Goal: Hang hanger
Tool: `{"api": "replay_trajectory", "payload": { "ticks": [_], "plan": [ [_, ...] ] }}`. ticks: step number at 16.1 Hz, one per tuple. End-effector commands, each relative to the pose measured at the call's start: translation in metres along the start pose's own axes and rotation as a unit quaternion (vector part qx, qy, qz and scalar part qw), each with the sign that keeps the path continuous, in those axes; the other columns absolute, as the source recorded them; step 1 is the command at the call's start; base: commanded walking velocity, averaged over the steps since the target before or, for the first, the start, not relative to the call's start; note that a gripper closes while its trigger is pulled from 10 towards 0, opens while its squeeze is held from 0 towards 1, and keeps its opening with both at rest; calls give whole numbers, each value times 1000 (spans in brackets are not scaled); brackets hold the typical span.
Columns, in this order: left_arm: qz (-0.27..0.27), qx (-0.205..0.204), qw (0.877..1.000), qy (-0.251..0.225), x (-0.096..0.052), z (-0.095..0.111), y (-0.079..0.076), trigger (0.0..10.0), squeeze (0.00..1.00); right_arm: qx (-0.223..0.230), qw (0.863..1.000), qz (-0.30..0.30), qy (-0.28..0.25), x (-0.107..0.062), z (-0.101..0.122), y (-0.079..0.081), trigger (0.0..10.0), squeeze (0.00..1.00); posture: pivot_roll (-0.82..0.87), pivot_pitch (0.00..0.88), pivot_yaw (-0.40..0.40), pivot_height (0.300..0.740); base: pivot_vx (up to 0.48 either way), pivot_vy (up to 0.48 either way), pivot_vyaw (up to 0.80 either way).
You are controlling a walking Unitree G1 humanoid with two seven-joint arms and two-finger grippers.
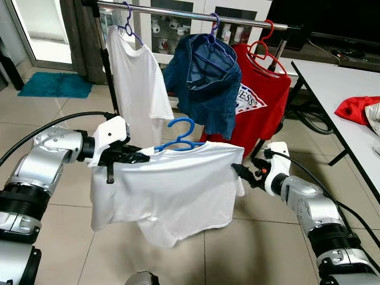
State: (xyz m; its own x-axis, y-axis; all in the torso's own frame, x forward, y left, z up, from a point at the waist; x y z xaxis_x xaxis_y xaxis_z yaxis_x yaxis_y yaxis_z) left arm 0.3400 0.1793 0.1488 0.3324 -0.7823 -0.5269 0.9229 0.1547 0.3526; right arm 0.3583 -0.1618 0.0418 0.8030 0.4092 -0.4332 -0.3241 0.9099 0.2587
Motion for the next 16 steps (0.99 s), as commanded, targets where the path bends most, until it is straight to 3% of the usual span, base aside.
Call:
{"api": "replay_trajectory", "payload": {
  "ticks": [1,16],
  "plan": [
    [13,25,1000,-12,-3,15,9,0,0,8,1000,-6,-8,1,7,-2,0,0,-44,0,-61,740,0,0,0],
    [-12,18,1000,-22,4,20,0,0,0,7,1000,-21,-13,14,5,-6,0,0,-46,0,-70,740,0,0,0]
  ]
}}
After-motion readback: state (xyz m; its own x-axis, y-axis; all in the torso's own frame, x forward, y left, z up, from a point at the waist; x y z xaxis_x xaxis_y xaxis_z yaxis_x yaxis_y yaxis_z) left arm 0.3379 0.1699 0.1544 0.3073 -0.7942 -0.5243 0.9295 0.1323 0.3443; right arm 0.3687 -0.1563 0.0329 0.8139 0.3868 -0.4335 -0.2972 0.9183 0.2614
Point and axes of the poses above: a point about 5 cm out from each wrist's last joint towards the gripper, its own x axis pointing out of the wrist towards the gripper, its own z axis along the axis of the wrist's last joint, y = z × x, the point moved 5 cm from there along x, pointing out of the wrist towards the gripper, and after that the axes turned 8 degrees about x, right-handed, at the moved point
